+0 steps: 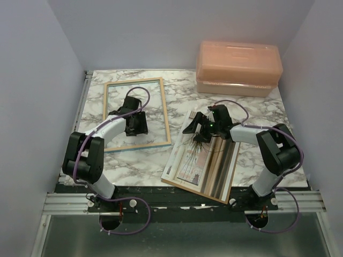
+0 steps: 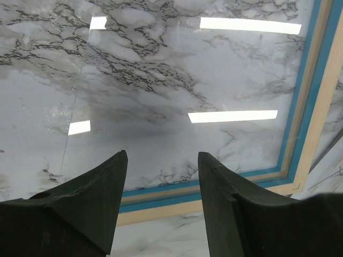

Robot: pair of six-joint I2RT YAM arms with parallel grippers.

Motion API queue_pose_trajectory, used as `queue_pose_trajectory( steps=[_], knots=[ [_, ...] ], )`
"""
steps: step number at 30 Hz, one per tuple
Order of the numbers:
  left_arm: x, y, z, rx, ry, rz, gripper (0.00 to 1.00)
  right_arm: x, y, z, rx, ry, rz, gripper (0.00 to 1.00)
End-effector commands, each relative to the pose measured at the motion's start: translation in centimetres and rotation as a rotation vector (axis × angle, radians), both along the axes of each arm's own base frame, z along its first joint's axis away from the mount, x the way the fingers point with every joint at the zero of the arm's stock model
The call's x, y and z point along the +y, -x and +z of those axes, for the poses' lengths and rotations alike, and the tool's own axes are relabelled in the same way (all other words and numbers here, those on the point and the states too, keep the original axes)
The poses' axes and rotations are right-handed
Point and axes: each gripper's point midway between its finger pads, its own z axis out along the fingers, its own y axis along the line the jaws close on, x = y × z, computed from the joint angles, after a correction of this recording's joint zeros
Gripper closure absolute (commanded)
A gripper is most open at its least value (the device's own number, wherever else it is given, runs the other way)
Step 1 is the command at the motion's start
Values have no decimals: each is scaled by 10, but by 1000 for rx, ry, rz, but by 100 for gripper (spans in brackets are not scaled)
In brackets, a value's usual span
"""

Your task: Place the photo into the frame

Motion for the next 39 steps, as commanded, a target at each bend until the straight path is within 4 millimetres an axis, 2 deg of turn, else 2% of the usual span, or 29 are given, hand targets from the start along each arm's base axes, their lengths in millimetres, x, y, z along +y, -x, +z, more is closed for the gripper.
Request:
queue_pose_trajectory(
  steps=[1,10,15,18,22,27,31,33,39],
  knots=[
    [10,-4,-4,35,-65,12,44,-22,23,-49,133,93,-54,10],
    [6,-6,2,43,-61,-10,44,5,17,-55,132,-94,-16,11],
    [7,-5,-3,52,-65,-13,45,18,17,-34,74,-264,-5,16],
    [2,-5,-3,53,-41,-27,45,22,20,-16,33,-355,4,27],
    [1,-5,-1,47,-34,-32,45,27,21,4,-5,-465,4,46],
    [-3,-6,5,22,-9,-39,43,31,18,0,5,-470,5,65],
    [-8,-7,19,-32,26,-55,40,31,16,-2,-2,-457,-3,85],
    [-10,-6,29,-65,47,-63,37,31,15,-2,-7,-450,-2,99],
    [-19,0,63,-185,126,-102,23,30,16,10,-45,-451,10,100]
  ],
)
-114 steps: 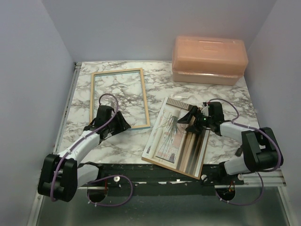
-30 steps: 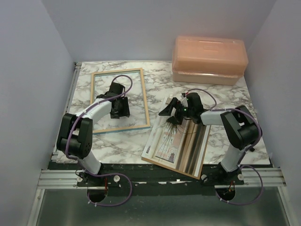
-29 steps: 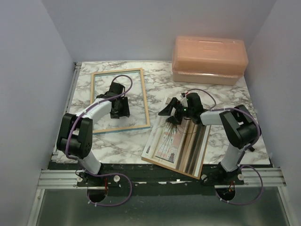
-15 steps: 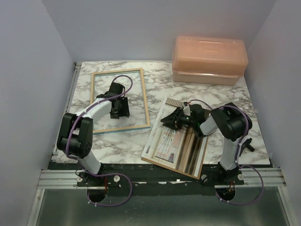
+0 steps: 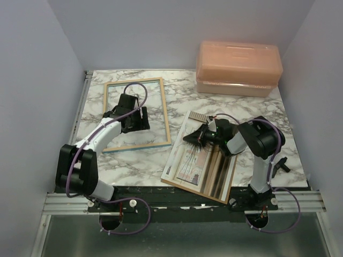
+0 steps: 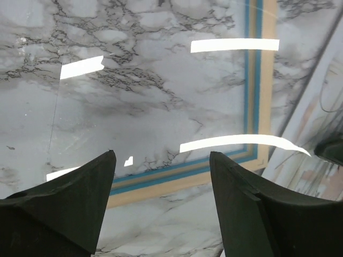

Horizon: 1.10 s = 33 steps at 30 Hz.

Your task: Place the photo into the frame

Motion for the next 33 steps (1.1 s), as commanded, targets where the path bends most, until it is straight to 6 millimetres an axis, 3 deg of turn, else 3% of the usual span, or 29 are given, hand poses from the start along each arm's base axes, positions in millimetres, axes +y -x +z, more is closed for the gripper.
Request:
queue_pose_trajectory(
  steps=[1,5,13,18,25,33],
  knots=[
    [-12,1,35,-135,91,-52,18,3,-2,22,-89,-6,13,100],
    [-14,9,49,-192,124,-70,6,-1,-3,33,-126,44,4,100],
    [-19,15,50,-186,153,-72,1,-26,-8,67,-188,233,-84,100],
    [-34,9,48,-163,133,-90,2,-55,-14,107,-269,387,-179,100],
    [-63,-8,36,-90,77,-99,4,-100,-2,168,-351,572,-286,100],
    [-97,-28,6,19,6,-92,10,-149,13,224,-421,725,-429,100]
  ],
)
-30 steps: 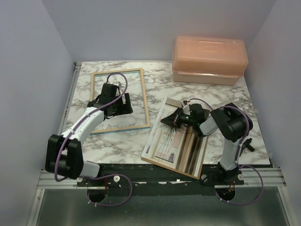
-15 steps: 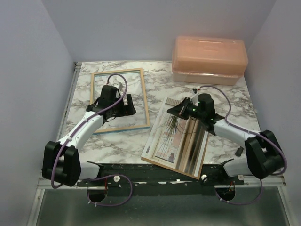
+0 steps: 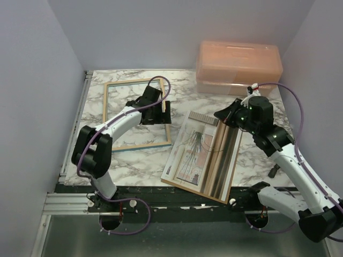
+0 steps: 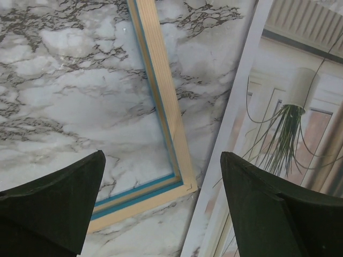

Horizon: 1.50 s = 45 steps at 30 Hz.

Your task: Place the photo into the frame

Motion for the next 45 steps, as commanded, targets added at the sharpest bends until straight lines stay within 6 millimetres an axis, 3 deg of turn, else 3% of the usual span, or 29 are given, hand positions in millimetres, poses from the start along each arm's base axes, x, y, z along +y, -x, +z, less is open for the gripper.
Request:
queue_pose_trajectory(
  steps=[1,7,10,15,19,23,34,45],
  knots=[
    [-11,-7,-18,63,-64,36,11,-42,8,7,5,163,-132,100],
    [-27,-11,-43,111,-85,28,31,-61,13,29,-28,225,-183,100],
    [-30,-9,-56,143,-112,21,36,-68,14,39,-47,245,-205,100],
    [-27,-10,-72,159,-158,29,53,-70,15,45,-58,250,-213,100],
    [-26,-7,-73,159,-162,22,78,-69,15,42,-51,248,-208,100],
    [-22,-2,-59,131,-169,20,100,-68,15,40,-46,241,-203,100],
    [-41,41,-4,88,10,-5,100,-59,13,45,-56,204,-180,100],
    [-74,114,-5,194,121,-55,100,-67,15,75,-117,200,-208,100]
  ],
)
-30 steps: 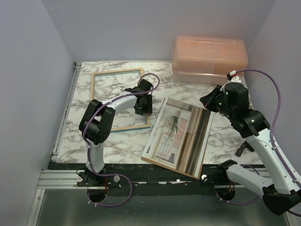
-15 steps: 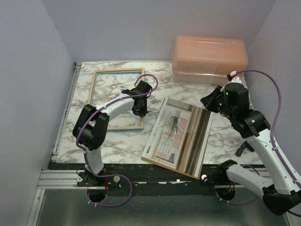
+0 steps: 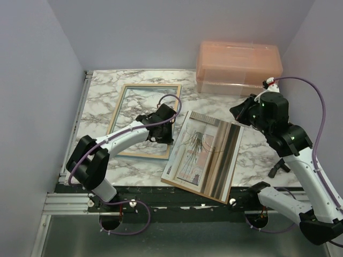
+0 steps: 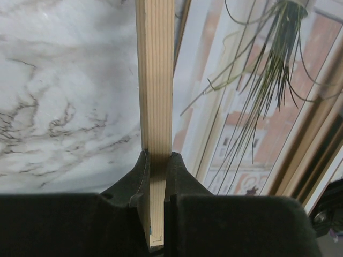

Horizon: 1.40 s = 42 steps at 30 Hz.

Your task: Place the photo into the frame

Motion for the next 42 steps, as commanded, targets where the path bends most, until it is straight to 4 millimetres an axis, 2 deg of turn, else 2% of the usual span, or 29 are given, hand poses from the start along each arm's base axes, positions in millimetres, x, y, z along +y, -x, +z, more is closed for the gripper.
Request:
queue_pose_trajectory(
  steps=[1,8,12,18,22,23,24,25,28,30,33,38,39,42],
  knots=[
    [-35,36,11,78,155,-12,100,-8,1,32,-79,-11,-26,100],
    [-65,65,11,107,191,-51,100,-19,5,60,-138,1,-62,100],
    [-93,74,14,123,217,-102,100,-24,7,71,-164,3,-72,100],
    [-144,80,17,169,284,-173,100,-24,8,73,-171,-14,-81,100],
    [-170,81,15,207,371,-194,100,-24,9,72,-165,-7,-77,100],
    [-174,80,15,209,373,-199,99,-24,9,72,-167,-5,-74,100],
    [-175,80,15,209,374,-205,93,-24,10,71,-163,-1,-73,100],
    [-177,80,15,208,376,-214,86,-24,10,72,-164,-1,-71,100],
    [-175,79,20,184,379,-226,56,-24,10,70,-161,1,-67,100],
    [-172,77,24,161,378,-234,40,-23,10,70,-161,-1,-62,100],
    [-165,73,31,124,378,-240,23,-19,10,68,-158,-8,-47,100],
    [-142,60,36,75,401,-245,13,-11,7,60,-137,-19,-16,100],
    [-134,54,35,67,403,-235,10,-9,6,58,-130,-20,-12,100],
    [-107,42,31,55,430,-195,9,-3,5,52,-119,-37,7,100]
  ],
)
